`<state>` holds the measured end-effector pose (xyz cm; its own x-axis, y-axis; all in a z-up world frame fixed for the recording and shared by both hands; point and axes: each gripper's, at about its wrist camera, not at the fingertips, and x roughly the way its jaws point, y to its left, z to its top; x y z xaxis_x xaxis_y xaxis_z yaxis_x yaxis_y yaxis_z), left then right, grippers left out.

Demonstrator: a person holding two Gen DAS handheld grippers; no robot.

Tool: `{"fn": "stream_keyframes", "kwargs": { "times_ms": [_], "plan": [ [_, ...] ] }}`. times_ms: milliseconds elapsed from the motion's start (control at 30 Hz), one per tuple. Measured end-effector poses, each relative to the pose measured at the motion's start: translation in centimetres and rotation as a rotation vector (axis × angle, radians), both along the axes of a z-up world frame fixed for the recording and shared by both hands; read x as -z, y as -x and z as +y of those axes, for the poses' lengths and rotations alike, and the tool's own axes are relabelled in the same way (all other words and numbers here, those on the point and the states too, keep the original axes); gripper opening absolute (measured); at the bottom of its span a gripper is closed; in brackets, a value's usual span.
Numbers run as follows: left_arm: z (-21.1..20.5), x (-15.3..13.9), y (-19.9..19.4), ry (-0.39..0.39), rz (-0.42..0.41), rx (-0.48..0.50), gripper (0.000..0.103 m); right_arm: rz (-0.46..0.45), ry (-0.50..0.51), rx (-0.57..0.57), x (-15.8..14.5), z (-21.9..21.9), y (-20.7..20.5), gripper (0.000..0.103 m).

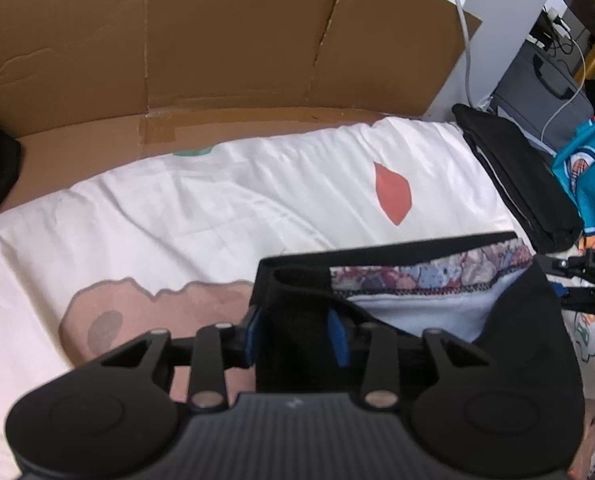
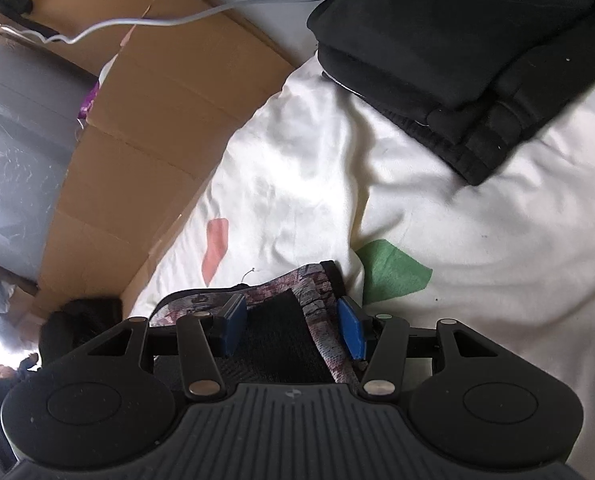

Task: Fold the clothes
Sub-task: 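Grasp the folded pants edge with the left tool while the right tool grasps it too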

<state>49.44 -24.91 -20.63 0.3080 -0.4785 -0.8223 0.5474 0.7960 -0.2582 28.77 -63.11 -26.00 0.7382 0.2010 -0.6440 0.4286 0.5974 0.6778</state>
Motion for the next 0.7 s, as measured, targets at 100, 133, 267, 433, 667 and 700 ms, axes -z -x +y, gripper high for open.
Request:
{"fn": "stream_keyframes", "kwargs": {
  "times_ms": [100,133,267,433,667,700],
  "plan": [
    [-0.3,0.1,-0.6,0.022,0.004,-0.018,0.040,0.002,-0.010,-0.002,0.5,-0.3,-0.6,0.052],
    [-0.5,0.1,-0.7,0.026,0.005,-0.018,0.040,0.001,-0.013,-0.011,0.6,-0.2,-0.7,0.051],
    [-1.0,0.6,-1.2,0.036,0.016,-0.020,0.040,0.015,0.003,-0.052,0.7,0.0,-1.0,0.008],
    [-1.3,1.1,-1.2,0.020,0.016,-0.021,0.017,-0.030,-0.019,0.002,-0.1,-1.3,-0.2,0.004],
    [-0.1,0.8,-1.0,0.001,0.017,-0.044,0.002,-0.058,-0.011,0.054,-0.8,-2.0,0.6,0.004],
    [0.1,0.7,-1.1,-0.006,0.014,-0.055,0.002,-0.061,-0.004,0.062,-0.9,-2.0,0.7,0.004]
  ]
}}
